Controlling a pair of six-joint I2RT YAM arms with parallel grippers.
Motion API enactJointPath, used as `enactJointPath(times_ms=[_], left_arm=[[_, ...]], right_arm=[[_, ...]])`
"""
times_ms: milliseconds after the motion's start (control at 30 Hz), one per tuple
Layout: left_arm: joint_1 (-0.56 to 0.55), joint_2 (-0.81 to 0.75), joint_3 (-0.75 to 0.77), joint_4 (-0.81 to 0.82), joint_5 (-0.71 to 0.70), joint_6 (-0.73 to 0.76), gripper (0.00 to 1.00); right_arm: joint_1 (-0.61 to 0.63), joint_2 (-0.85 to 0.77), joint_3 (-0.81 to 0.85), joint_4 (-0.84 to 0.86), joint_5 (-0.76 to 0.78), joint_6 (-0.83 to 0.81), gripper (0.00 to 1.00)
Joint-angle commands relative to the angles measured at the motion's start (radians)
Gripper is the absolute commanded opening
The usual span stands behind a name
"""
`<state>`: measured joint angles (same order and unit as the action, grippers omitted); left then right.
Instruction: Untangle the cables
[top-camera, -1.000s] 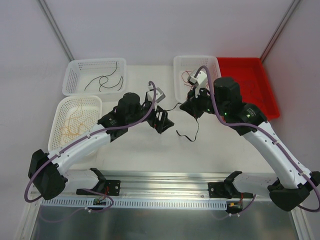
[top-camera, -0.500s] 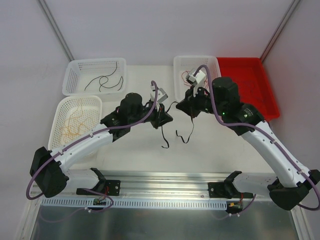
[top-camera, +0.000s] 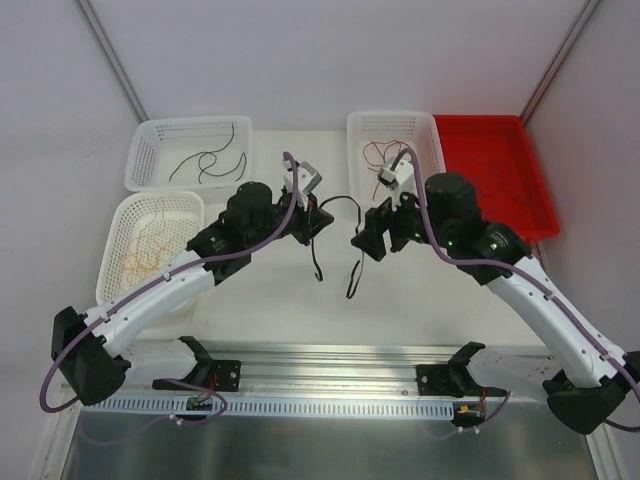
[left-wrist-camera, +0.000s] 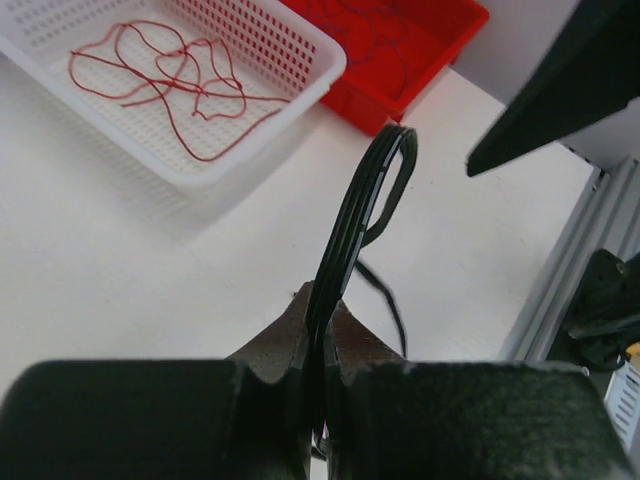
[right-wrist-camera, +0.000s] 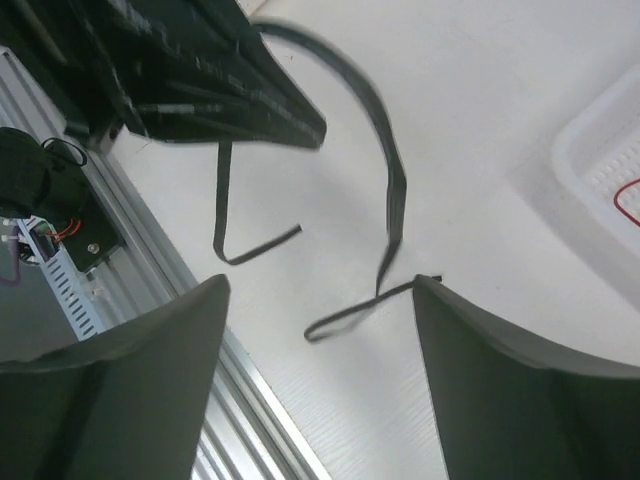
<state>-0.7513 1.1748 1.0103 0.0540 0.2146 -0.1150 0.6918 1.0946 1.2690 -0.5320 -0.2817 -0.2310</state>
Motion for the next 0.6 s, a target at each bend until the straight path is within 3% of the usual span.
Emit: enactJointPath(times_ms=[0, 233, 567], left_arm=[[0.036, -0.029, 0.096, -0.005, -0.07, 0.023, 0.0], [0.173, 0.032, 0.289, -0.088, -0.054, 0.034, 0.0], [0.452, 0.189, 0.693, -0.149, 0.005, 0.006, 0.0]], right_arm=[[0.005, -0.108, -0.017, -0.043, 0.053, 0.002, 0.83], [0.005, -0.283, -0.112, -0.1, 0.15, 0.022, 1.0], [0.003, -0.368, -0.223, -0.135, 0.207, 0.059, 0.97]])
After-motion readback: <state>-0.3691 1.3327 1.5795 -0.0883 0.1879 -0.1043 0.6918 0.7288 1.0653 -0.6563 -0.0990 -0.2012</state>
